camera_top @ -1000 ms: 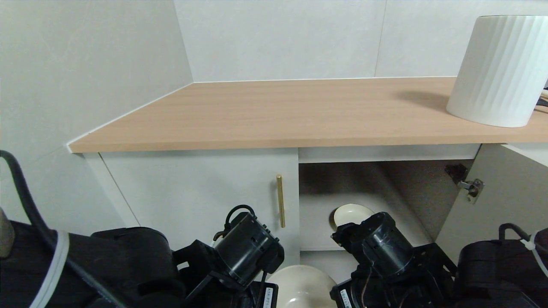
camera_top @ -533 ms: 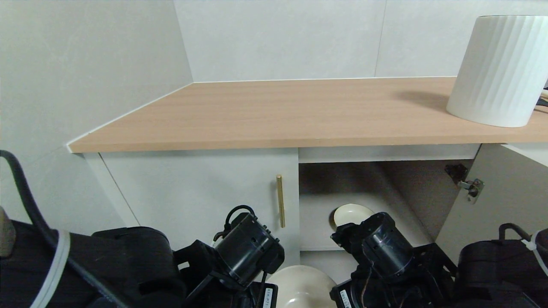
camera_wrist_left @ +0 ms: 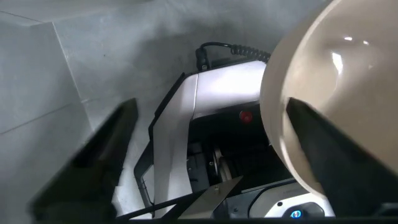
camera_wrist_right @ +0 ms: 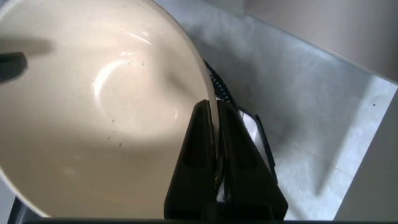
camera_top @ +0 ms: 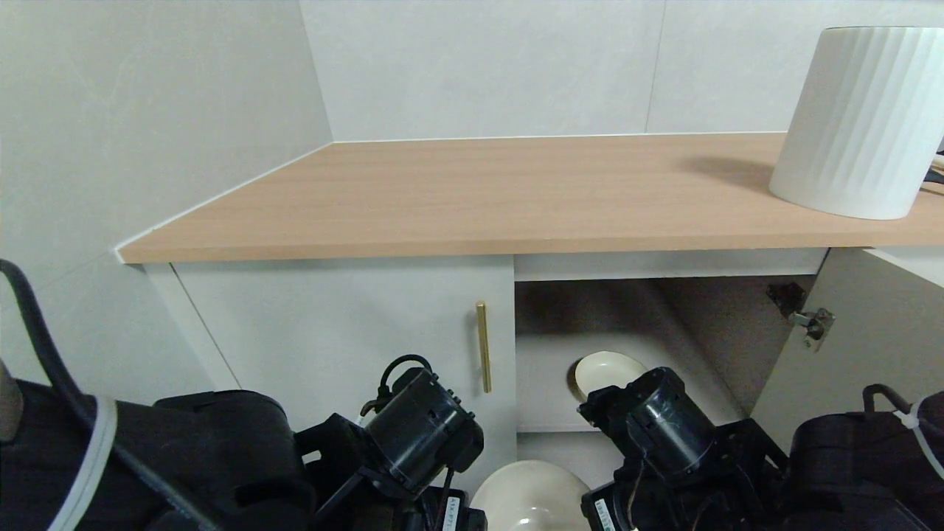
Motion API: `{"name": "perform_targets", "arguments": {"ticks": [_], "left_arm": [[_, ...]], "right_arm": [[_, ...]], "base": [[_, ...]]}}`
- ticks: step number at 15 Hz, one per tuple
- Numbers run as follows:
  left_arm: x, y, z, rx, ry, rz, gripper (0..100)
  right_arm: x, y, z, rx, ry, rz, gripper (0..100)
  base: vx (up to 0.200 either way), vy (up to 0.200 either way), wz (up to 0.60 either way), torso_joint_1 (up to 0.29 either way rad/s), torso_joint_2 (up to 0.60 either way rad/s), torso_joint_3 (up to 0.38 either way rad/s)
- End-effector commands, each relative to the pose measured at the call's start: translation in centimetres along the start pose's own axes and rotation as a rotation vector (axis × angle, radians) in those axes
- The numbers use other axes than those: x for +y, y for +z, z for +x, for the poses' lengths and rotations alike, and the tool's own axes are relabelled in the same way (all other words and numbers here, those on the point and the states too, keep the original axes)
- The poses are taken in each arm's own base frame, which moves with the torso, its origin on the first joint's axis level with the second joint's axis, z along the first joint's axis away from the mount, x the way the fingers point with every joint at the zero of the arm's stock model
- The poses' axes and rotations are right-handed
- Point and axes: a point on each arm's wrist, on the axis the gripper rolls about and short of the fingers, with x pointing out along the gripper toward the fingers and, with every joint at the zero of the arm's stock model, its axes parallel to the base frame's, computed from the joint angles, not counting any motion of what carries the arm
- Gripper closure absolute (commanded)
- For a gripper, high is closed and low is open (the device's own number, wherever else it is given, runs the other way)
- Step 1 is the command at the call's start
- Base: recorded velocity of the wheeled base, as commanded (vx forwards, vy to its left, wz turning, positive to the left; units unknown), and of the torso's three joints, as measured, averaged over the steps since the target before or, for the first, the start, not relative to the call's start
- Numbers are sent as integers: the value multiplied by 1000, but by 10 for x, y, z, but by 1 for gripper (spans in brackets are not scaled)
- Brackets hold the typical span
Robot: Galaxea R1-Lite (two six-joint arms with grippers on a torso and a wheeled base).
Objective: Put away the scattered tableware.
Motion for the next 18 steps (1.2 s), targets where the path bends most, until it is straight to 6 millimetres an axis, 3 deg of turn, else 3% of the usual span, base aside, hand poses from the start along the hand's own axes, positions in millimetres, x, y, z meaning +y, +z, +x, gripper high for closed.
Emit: {"name": "perform_targets", "arguments": {"ticks": [1,8,10,16,18], "left_arm": [[-1,1,-1,-6,-12,-2,0],[0,1,-1,-8,-11,-5,0],[0,1,-1,-8,-11,-5,0],[0,1,-2,-10,-11,-6,0],[0,1,-2,-10,-10,-9,0]], "right_arm": [[-2,-3,5,16,-5,-2,100],[-51,1,30,28,-279,32,100],[-63,12,32,-4,-329,82,100],[-105,64,36,-206,-362,477,100],[-117,72,40,-275,-361,538,100]], "base": [[0,0,0,0,0,0],[0,0,0,0,0,0],[0,0,0,0,0,0],[0,0,0,0,0,0],[0,0,0,0,0,0]]}}
